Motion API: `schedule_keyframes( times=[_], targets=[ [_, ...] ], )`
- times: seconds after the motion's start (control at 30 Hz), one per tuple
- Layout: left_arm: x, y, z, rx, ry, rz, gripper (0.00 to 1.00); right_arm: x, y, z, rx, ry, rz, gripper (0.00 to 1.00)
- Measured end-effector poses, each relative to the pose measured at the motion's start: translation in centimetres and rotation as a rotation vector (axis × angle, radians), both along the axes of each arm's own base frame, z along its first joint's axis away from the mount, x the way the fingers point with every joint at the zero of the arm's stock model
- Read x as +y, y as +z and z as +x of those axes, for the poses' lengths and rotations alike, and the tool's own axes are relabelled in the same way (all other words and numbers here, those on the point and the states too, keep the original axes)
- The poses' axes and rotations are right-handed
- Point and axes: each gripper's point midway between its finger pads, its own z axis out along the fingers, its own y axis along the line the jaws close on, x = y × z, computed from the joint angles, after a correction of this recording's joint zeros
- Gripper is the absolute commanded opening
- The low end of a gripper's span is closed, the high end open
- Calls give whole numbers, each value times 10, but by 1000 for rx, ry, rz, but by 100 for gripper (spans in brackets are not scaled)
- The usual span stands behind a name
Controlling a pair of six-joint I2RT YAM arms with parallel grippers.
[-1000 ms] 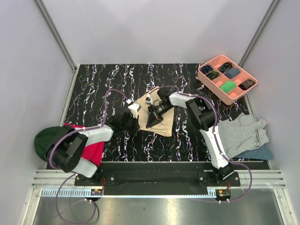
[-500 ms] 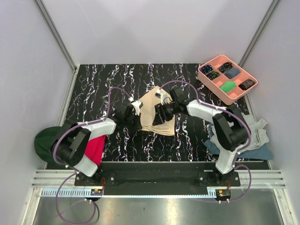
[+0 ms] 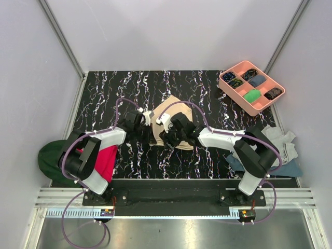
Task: Fold the napkin, place the utensils inside, and roll it up
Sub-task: Roll the napkin with the utensil
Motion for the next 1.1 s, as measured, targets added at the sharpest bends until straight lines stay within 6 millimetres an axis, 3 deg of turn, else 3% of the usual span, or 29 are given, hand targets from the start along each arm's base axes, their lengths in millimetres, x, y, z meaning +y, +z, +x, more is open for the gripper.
schedule_keyframes(
  times=[0.17, 0.53, 0.63, 0.8, 0.83, 0.87, 0.97, 1.0, 1.1],
  targets=[
    [-1, 1, -1, 10, -3, -8, 0, -1, -4, 7, -53, 19, -35, 59],
    [-1, 0, -1, 23, -2, -8, 0, 4, -19, -6, -43, 82, -85, 53],
    [-1, 0, -1, 24, -2, -9, 0, 2, -28, -4, -37, 78, -111, 44],
    [-1, 1, -1, 27, -4, -9, 0, 3, -32, 4, -57, 70, -143, 11],
    [-2, 1, -1, 28, -5, -9, 2, 3, -33, 6, -60, 66, -149, 7],
    [-2, 1, -2, 30, -6, -12, 18, 3, -33, 7, -60, 65, -156, 3],
    [-3, 2, -2, 33, -12, -21, 38, 3, -33, 8, -46, 66, -174, 0],
    [-3, 3, -2, 35, -11, -26, 50, 3, -33, 8, -41, 67, -179, 0],
    [-1, 9, 0, 26, -2, -41, 59, 3, -33, 5, -14, 74, -195, 0]
  ],
)
